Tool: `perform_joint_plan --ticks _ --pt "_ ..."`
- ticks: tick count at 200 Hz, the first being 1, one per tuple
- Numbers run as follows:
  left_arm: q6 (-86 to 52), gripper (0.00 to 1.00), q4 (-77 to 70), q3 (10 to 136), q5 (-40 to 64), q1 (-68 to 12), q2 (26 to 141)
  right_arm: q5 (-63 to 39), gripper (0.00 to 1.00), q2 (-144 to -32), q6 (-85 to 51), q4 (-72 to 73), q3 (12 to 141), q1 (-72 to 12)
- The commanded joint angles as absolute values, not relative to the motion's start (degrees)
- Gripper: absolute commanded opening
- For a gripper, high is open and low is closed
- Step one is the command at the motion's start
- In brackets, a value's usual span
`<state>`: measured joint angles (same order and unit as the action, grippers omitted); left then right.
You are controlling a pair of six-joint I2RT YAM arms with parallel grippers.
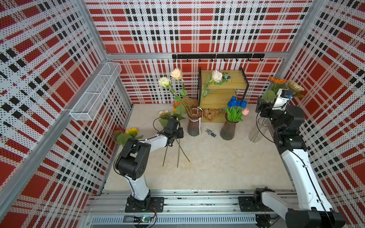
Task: Arrange the flowers in different vases according to their variety
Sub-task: Pick up the flower at the center of the board.
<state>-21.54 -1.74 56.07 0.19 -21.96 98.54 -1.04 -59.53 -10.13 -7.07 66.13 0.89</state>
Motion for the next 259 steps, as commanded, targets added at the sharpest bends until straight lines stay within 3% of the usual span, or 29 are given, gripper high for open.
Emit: perform_joint_plan --ticks 1,45,86,153,170,229,259 --pt "-22.91 0.00 -0.21 53.97 -2.53 -22.23 91.05 -0.35 0.89 -56.55 -11.81 -13.08 66.71 -2.89" --pt "-26.11 0.00 5.20 49.78 -5.00 -20.73 77.48 -5.62 0.89 -55.49 -18.77 -17.62 66.90 -9.96" --pt "-29.88 0.00 11.19 46.39 -3.05 -15.37 70.14 -12.82 0.89 -63.23 -24.39 -21.06 71.61 -15.40" --pt "-31.41 0.00 16.07 40.93 1.83 -7.71 59.75 -15.49 0.87 -72.94 -28.98 -18.14 73.87 -26.43" --pt "-29.78 0.00 15.69 41.86 2.12 -9.83 55.11 -18.38 0.86 -75.50 -29.94 -15.29 74.02 -29.68" --pt "-24.48 0.00 15.29 44.81 -3.26 -29.76 47.71 -25.75 0.84 -85.89 -33.26 -6.65 79.32 -37.88" --pt "-24.52 0.00 14.45 45.03 -4.61 -33.80 48.45 -27.60 0.84 -89.70 -33.78 -5.45 82.97 -39.74"
